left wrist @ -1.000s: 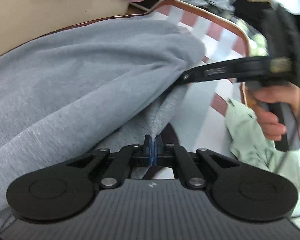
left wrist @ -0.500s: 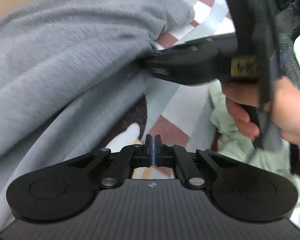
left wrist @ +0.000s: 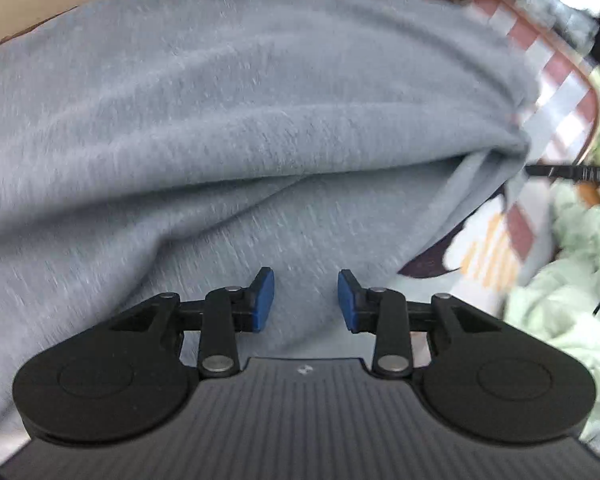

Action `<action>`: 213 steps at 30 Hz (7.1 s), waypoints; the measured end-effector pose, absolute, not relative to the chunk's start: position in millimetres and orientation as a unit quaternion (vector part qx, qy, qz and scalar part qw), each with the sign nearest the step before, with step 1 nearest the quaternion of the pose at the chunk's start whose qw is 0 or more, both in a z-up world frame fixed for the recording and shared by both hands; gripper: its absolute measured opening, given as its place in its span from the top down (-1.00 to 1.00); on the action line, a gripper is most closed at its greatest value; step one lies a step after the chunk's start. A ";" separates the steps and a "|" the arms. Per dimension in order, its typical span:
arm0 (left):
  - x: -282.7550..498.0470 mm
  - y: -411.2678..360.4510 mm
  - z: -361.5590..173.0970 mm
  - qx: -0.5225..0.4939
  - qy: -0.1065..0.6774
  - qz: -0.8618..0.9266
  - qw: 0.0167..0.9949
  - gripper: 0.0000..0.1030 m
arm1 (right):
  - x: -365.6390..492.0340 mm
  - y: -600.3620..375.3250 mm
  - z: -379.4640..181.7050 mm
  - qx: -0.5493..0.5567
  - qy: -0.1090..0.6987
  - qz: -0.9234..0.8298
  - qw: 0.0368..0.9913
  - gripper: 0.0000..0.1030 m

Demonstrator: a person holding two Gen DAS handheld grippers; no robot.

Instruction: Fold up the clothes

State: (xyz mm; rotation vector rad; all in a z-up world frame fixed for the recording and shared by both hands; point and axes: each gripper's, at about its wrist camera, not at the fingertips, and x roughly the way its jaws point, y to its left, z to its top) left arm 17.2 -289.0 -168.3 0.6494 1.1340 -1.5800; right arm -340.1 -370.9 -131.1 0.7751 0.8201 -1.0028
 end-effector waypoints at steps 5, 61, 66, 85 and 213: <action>28.8 -271.0 -179.6 0.213 0.501 -0.664 0.512 0.42 | -279.7 -344.9 -129.0 0.317 0.344 -0.326 0.822 0.41; 91.2 -155.4 -123.3 0.284 0.267 -0.594 0.704 0.93 | -254.2 -352.3 -132.8 0.026 0.508 -0.282 0.813 -0.23; 85.4 -163.7 -148.2 0.321 0.282 -0.575 0.698 0.93 | -263.5 -346.3 -158.1 -0.048 0.509 -0.334 0.792 -0.33; 83.0 -158.8 -158.0 0.361 0.345 -0.523 0.690 0.83 | -313.3 -371.4 -164.0 0.061 0.503 -0.513 0.693 1.00; 186.6 -137.5 -154.2 0.160 0.415 -0.366 0.818 -0.20 | -95.3 -375.7 -117.2 0.182 0.442 -0.202 0.855 0.02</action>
